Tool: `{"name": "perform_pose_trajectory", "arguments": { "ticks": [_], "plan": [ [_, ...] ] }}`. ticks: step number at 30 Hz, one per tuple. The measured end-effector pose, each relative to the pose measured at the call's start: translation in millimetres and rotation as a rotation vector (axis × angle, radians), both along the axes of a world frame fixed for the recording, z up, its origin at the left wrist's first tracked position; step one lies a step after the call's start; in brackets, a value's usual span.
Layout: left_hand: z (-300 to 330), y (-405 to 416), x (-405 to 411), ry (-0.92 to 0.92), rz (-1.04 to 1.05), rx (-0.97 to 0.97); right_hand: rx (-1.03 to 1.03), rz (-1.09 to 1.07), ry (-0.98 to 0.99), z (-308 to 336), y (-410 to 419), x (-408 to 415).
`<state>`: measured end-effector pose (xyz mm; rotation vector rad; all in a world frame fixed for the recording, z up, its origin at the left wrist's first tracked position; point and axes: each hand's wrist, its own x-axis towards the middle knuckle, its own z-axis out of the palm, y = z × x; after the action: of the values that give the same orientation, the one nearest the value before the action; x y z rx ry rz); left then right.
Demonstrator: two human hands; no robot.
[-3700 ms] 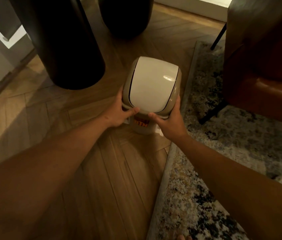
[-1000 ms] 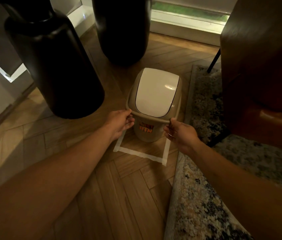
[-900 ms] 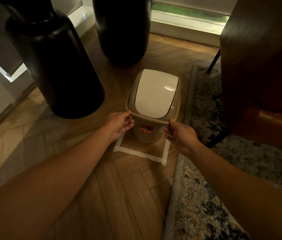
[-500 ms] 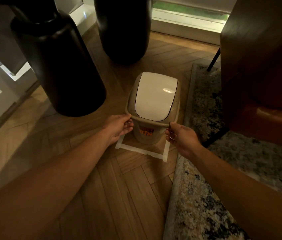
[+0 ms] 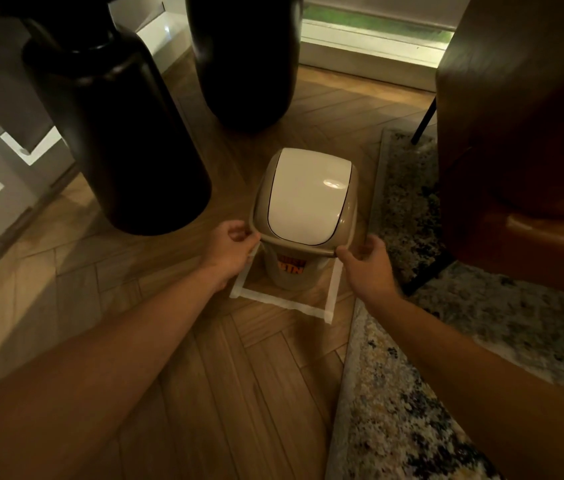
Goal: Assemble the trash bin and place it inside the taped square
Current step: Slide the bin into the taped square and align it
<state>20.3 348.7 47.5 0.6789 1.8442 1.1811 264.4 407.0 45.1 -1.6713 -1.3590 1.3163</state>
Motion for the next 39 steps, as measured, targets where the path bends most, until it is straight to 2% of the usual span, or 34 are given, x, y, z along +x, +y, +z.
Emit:
{"name": "perform_pose_trajectory", "arguments": {
  "ticks": [2, 3, 6, 11, 28, 30, 33, 35, 39],
  "plan": [
    [-5.7, -0.3, -4.1, 0.316, -0.128, 0.097, 0.247, 0.148, -0.188, 5.3, -3.3, -1.2],
    [-8.5, 0.0, -5.1, 0.391, -0.200, 0.133, 0.330, 0.229, -0.216, 7.8, -4.8, -2.6],
    [-16.0, 1.2, -6.5, 0.495, -0.315, 0.145, 0.368, 0.315, -0.161, 9.7, -10.7, -8.1],
    [-21.3, 1.1, -10.6, 0.637, -0.275, 0.165, 0.365, 0.309, -0.226, 6.7, -12.8, -7.1],
    [-24.8, 9.6, -14.9, 0.561, -0.264, 0.130, 0.397, 0.254, -0.192, -3.7, 3.3, -2.0],
    [-22.3, 11.3, -15.2, 0.485, -0.239, 0.135, 0.346, 0.147, -0.132, -3.0, 7.2, -2.3],
    [-19.2, 14.1, -15.5, 0.365, -0.160, 0.100, 0.143, 0.003, 0.000, -0.9, 17.2, -4.1],
    [-16.8, 17.4, -14.5, 0.257, -0.128, 0.089, 0.025, -0.029, 0.068, -0.5, 20.9, -4.9],
    [-10.3, 20.0, -15.2, 0.144, -0.057, 0.086, -0.044, -0.027, 0.128, -0.6, 22.8, -7.8]
  ]
}}
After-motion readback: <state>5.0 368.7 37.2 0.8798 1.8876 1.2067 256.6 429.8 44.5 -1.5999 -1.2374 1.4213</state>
